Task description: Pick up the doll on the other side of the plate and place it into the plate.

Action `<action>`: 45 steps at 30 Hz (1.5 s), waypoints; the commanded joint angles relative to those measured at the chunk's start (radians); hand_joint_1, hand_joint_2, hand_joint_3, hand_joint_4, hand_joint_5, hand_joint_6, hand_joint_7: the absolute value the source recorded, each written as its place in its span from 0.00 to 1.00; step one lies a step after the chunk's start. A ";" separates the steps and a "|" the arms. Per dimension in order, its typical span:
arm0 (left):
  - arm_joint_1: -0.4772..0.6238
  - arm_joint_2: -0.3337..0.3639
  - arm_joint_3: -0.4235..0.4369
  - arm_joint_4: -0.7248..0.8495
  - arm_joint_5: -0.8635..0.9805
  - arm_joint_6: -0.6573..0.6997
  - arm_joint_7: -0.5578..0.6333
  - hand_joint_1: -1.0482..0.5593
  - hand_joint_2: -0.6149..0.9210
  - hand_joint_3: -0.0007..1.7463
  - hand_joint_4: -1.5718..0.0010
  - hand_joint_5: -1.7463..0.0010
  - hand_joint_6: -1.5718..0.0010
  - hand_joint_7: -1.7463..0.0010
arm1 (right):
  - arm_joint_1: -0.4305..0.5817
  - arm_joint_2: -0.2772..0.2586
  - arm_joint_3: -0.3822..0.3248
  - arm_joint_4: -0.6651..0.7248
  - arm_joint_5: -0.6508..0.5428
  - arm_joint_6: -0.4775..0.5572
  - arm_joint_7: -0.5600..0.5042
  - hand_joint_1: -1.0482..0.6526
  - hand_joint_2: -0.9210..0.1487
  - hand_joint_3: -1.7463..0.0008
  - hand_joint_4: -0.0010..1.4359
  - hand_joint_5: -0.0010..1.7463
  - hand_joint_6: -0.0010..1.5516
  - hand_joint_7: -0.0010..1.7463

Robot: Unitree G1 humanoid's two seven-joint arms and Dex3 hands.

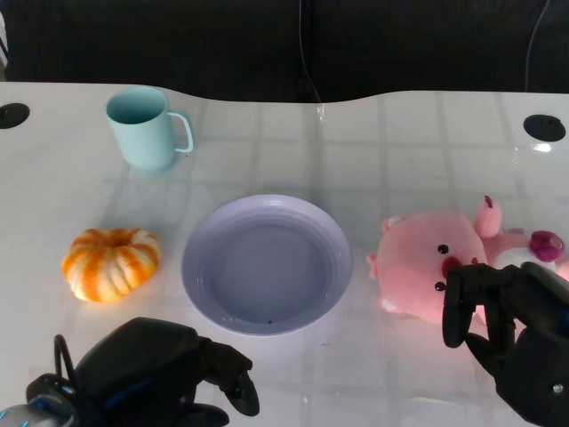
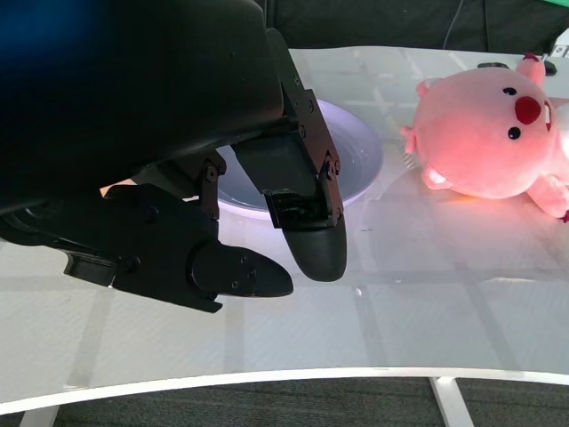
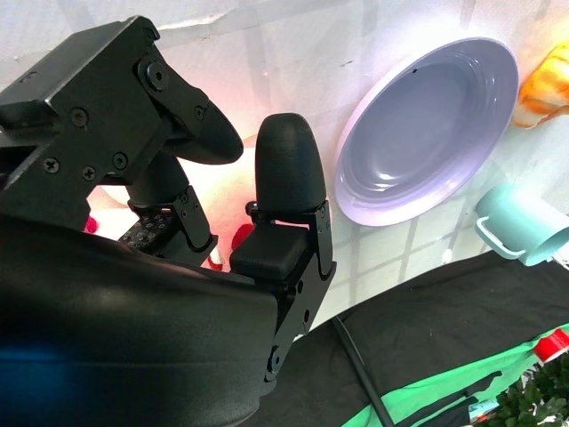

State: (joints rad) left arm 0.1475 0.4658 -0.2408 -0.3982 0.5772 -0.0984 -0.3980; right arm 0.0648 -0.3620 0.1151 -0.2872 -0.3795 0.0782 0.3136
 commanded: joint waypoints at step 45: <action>-0.004 0.019 0.010 0.016 -0.005 -0.010 0.007 0.52 1.00 0.14 0.52 0.29 0.38 0.74 | 0.000 0.039 -0.047 0.046 -0.028 -0.126 -0.219 0.47 0.01 0.91 0.37 0.41 0.42 0.06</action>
State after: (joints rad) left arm 0.1451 0.4696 -0.2405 -0.3933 0.5748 -0.1008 -0.3977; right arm 0.0722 -0.3062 0.0849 -0.2478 -0.3930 -0.0337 0.1148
